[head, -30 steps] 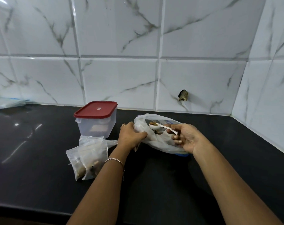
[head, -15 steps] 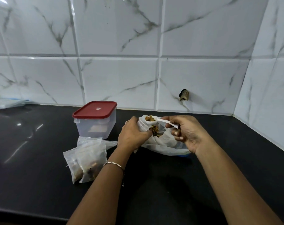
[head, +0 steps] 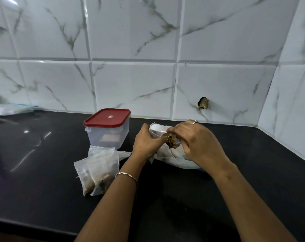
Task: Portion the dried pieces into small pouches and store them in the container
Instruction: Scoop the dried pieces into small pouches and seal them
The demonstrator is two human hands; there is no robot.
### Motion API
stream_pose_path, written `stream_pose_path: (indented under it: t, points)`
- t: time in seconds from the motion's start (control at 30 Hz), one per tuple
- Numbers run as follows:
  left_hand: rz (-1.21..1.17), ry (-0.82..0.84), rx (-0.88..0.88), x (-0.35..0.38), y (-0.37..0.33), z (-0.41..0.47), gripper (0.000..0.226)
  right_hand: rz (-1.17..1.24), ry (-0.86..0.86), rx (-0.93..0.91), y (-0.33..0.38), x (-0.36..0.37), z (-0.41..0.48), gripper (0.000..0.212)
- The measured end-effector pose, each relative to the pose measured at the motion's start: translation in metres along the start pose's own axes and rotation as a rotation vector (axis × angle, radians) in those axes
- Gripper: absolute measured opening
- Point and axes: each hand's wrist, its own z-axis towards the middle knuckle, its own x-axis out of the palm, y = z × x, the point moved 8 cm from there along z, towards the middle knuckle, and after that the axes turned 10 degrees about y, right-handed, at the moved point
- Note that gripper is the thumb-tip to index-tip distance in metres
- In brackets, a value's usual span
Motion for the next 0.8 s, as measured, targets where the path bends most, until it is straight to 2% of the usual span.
stream_pose_path:
  t: [0.17, 0.33, 0.4, 0.47, 0.57, 0.7, 0.8]
  points:
    - [-0.116, 0.035, 0.017, 0.002, -0.005, -0.001, 0.042, -0.03, -0.058, 0.043, -0.003, -0.007, -0.002, 0.037]
    - [-0.034, 0.089, -0.146, 0.002, 0.014, 0.001, 0.043, 0.524, -0.213, 0.382, -0.039, -0.019, -0.014, 0.018]
    - [0.046, 0.119, -0.235, 0.0, 0.021, -0.001, 0.051, 0.625, -0.1, 0.495, -0.055, -0.006, -0.017, 0.019]
    - [0.111, 0.124, -0.259, -0.002, 0.026, 0.001, 0.067, 0.577, 0.1, 0.509, -0.053, 0.013, -0.018, 0.021]
    - [0.201, 0.12, -0.264, -0.002, 0.024, -0.002, 0.065, 0.313, 0.28, 0.443, -0.04, 0.031, -0.016, 0.024]
    - [0.247, 0.073, -0.205, -0.003, 0.016, -0.003, 0.043, -0.004, 0.421, 0.413, -0.029, 0.049, -0.009, 0.023]
    - [0.292, 0.077, -0.165, 0.0, 0.015, 0.0, 0.041, -0.117, 0.394, 0.4, -0.021, 0.056, 0.003, 0.013]
